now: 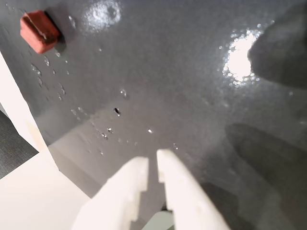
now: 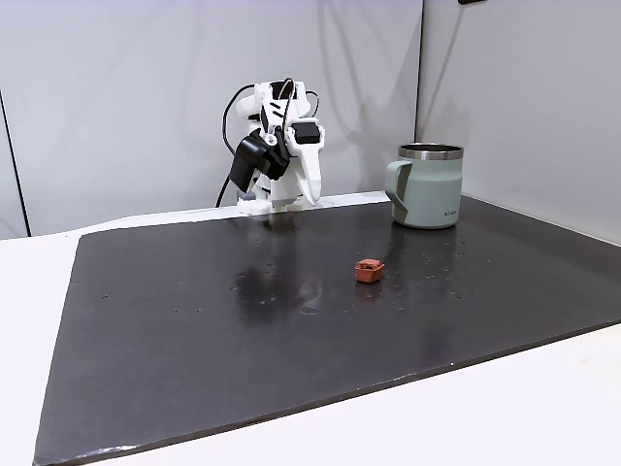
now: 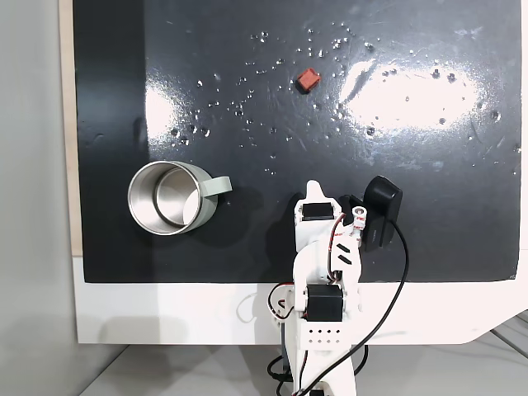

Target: Grasp a cube and put it in the cup.

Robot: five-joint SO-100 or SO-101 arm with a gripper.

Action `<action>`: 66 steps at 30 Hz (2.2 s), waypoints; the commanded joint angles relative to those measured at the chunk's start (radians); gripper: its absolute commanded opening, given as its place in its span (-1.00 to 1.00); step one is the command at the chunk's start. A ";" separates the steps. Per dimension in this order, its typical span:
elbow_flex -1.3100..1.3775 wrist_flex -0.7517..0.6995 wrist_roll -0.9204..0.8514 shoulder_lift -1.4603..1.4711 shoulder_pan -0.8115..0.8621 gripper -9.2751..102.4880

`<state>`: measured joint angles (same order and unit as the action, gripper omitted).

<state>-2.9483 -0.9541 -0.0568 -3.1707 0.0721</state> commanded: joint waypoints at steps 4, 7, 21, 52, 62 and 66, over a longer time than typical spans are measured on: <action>0.006 0.028 0.025 -0.008 -0.023 -0.83; 0.006 0.028 0.025 -0.008 -0.023 -0.83; 0.006 0.032 0.037 -0.008 0.021 -0.83; 0.911 0.061 -0.184 0.946 -0.003 -0.83; 1.157 0.003 -0.255 1.292 0.002 -0.83; 1.247 -0.017 -0.290 1.394 -0.006 -0.82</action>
<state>-1.8070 -0.9526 -0.3175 -1.8086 0.0644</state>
